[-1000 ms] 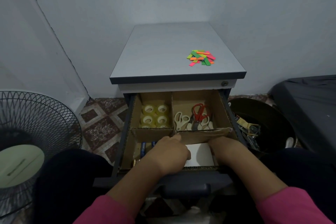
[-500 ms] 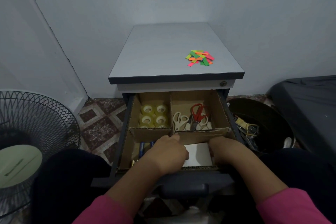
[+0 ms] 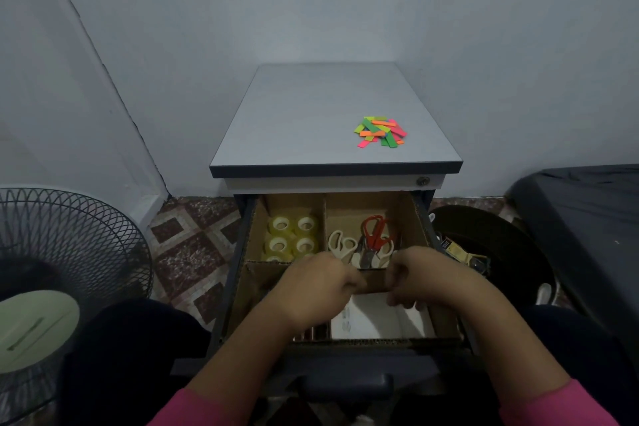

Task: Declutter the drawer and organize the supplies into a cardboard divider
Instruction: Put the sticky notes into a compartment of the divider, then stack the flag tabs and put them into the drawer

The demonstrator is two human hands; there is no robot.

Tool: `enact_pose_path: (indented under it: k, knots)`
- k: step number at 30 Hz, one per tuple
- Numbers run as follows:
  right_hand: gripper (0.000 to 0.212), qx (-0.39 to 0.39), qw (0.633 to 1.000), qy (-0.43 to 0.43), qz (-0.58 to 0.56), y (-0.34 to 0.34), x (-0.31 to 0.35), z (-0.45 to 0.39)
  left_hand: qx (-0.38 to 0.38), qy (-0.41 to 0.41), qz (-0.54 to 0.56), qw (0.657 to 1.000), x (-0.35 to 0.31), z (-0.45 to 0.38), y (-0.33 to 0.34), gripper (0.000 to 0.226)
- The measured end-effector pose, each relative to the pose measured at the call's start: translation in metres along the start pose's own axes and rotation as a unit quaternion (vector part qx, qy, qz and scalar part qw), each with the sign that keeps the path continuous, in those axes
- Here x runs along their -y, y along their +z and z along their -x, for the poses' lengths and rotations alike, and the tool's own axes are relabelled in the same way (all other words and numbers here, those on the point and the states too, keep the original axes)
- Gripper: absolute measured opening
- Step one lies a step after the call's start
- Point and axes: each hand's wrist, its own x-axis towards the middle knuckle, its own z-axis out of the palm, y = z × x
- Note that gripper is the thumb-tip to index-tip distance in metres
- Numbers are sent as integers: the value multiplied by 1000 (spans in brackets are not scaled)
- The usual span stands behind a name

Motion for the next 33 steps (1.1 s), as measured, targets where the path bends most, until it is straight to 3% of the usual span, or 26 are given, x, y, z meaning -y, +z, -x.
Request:
enact_pose_path:
  k: [3,7,11,15,18,21,23,26,29,33]
  knots:
    - [4,-70,993,-45,-89,-18,15,1,-88,-36,114,989,3,-10,-20,28]
    - [1,-246,947,-91,-183,-48,29,-8,-245,-63,198,947,14,-41,-44,28]
    - [32,-394,900,-80,-169,-91,29,-38,-303,-88,200,927,25,-85,-66,32]
    - [56,-347,930,0,-119,-132,19,-78,-235,-125,100,959,27,-134,-75,57]
    - [63,-295,947,15,-122,-151,16,-93,-208,-136,4,969,29,-165,-75,62]
    - [62,-267,953,-3,-143,-162,17,-105,-185,-104,-30,977,34,-189,-74,58]
    - [49,-262,958,-13,-116,-167,20,-114,-169,-88,-50,980,39,-200,-78,47]
    - [35,-261,963,-24,-68,-170,31,-128,-165,-88,-6,982,56,-213,-83,40]
    - [36,-269,959,-61,-66,-168,47,-148,-186,-127,76,971,86,-213,-89,36]
    - [27,-277,946,-122,-117,-156,72,-170,-236,-105,125,958,120,-200,-99,26]
